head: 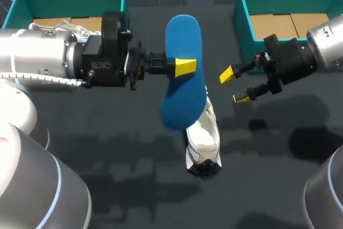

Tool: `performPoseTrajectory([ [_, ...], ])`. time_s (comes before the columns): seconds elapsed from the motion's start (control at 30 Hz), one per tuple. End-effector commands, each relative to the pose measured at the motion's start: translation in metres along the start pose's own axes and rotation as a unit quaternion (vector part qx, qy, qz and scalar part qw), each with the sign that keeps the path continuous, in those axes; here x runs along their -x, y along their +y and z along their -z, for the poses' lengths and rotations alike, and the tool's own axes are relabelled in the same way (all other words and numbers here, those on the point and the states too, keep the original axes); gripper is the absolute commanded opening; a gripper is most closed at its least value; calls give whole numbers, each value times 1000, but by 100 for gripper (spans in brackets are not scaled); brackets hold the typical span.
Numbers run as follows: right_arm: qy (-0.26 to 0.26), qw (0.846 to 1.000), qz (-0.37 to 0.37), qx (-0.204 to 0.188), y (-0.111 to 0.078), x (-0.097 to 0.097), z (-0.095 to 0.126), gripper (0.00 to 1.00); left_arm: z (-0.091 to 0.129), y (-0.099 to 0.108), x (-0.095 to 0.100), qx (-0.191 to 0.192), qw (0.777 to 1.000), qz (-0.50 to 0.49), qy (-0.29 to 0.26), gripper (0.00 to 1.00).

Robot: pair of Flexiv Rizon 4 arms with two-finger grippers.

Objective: Take the shoe out of the shoebox, open the shoe tongue, remove and reinsert the insole, then place the shoe into the shoebox

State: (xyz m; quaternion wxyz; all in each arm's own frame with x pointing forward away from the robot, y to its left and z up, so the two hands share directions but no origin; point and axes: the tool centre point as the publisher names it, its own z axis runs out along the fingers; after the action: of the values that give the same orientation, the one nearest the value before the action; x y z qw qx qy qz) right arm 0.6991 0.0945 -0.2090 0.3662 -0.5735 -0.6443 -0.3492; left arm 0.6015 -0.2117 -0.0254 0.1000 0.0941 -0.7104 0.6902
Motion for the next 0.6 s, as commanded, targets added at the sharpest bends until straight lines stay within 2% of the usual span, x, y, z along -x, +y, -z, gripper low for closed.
performPoseTrajectory([
  [0.03,-2,1000,0,-3,3,-1,-3,100,-6,-14,12,4,998,-65,-15,0],
  [0.2,-2,1000,0,-3,3,-1,-3,100,-4,-26,27,9,979,-199,-42,0],
  [0.3,-2,1000,0,-3,3,-1,-3,100,-3,-27,38,22,951,-303,-49,0],
  [0.37,11,1000,1,0,5,-4,-2,100,-3,-26,45,23,941,-335,-41,0],
  [0.43,29,999,-14,2,11,-9,1,100,-3,-22,55,23,917,-398,-32,0],
  [0.6,66,998,-17,2,21,-24,10,100,-5,-15,76,37,876,-481,-24,0],
])
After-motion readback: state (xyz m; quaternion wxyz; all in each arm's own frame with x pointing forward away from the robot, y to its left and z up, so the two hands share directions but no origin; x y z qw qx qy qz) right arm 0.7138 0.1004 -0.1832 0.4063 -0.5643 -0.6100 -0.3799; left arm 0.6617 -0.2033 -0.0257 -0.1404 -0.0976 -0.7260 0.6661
